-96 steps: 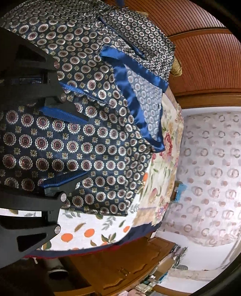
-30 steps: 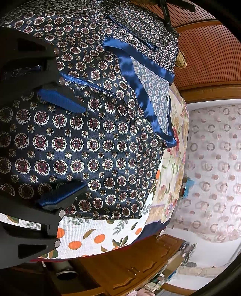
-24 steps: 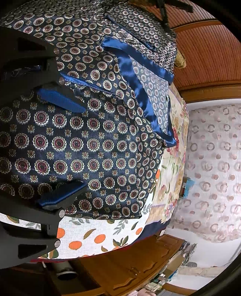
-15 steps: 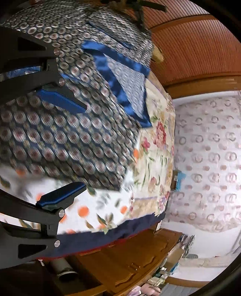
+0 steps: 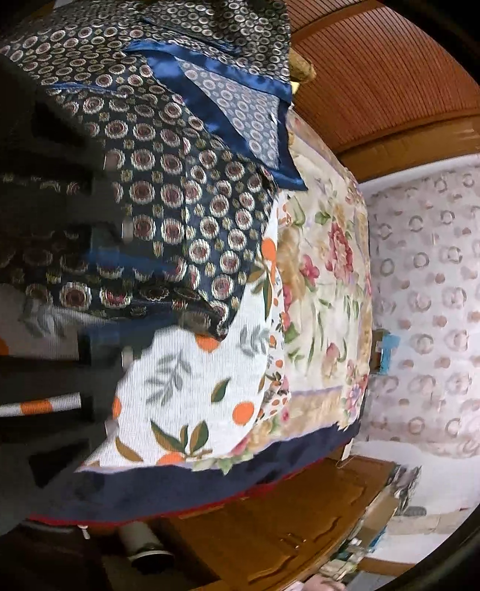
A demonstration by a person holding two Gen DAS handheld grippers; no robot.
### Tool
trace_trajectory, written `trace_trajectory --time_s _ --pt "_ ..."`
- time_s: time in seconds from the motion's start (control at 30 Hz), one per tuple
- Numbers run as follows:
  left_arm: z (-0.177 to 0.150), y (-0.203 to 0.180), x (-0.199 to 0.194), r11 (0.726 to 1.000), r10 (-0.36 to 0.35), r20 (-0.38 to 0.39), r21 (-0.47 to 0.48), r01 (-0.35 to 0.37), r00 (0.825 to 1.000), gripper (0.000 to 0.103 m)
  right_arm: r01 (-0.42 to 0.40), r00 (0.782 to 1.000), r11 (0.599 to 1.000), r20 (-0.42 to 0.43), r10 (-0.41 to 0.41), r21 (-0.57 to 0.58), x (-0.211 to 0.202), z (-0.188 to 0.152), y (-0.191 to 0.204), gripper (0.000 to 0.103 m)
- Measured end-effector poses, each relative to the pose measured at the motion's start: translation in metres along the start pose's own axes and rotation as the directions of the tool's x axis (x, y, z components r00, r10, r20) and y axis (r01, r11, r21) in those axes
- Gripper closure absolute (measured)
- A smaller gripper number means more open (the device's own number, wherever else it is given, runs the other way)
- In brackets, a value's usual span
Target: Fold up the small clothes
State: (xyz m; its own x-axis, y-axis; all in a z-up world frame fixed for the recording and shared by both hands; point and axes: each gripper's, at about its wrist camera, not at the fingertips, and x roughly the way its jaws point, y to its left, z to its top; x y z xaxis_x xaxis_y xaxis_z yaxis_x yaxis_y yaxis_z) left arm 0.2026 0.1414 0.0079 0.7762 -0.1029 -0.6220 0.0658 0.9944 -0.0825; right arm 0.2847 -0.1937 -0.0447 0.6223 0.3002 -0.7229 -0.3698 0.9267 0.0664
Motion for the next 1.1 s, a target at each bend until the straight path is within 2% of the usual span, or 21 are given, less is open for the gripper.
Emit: trace_trajectory --time_s 0.1,0.3,0.6,0.87,0.93,1.1 --pt "-0.004 -0.008 -0.021 1.0 -0.026 0.03 0.018 0.025 0.999 0.101 0.013 0.998 1.0 0.057 -0.012 -0.019 -0.015 -0.003 0.008 0.1" --pt "-0.022 -0.017 -0.07 0.997 -0.069 0.08 0.032 0.066 0.994 0.101 0.007 0.979 0.999 0.204 0.003 -0.05 -0.081 -0.023 0.041 0.1" --pt "-0.069 -0.033 -0.128 0.995 -0.099 0.12 0.037 0.096 0.988 0.101 -0.044 0.946 0.996 0.318 0.064 -0.071 -0.175 -0.09 0.07 0.1" --pt "-0.11 -0.026 -0.17 0.997 -0.071 0.135 0.028 0.068 0.988 0.101 -0.071 0.943 0.994 0.318 0.094 -0.082 -0.23 -0.169 0.073 0.1" --pt "-0.122 -0.022 -0.172 0.999 -0.032 0.138 0.012 0.03 0.99 0.101 -0.078 0.944 0.993 0.315 0.103 -0.089 -0.246 -0.185 0.074 0.1" --pt "-0.146 -0.017 -0.165 0.999 -0.028 0.1 -0.026 0.031 0.995 0.101 -0.1 0.952 0.992 0.281 0.118 -0.077 -0.271 -0.22 0.069 0.1"
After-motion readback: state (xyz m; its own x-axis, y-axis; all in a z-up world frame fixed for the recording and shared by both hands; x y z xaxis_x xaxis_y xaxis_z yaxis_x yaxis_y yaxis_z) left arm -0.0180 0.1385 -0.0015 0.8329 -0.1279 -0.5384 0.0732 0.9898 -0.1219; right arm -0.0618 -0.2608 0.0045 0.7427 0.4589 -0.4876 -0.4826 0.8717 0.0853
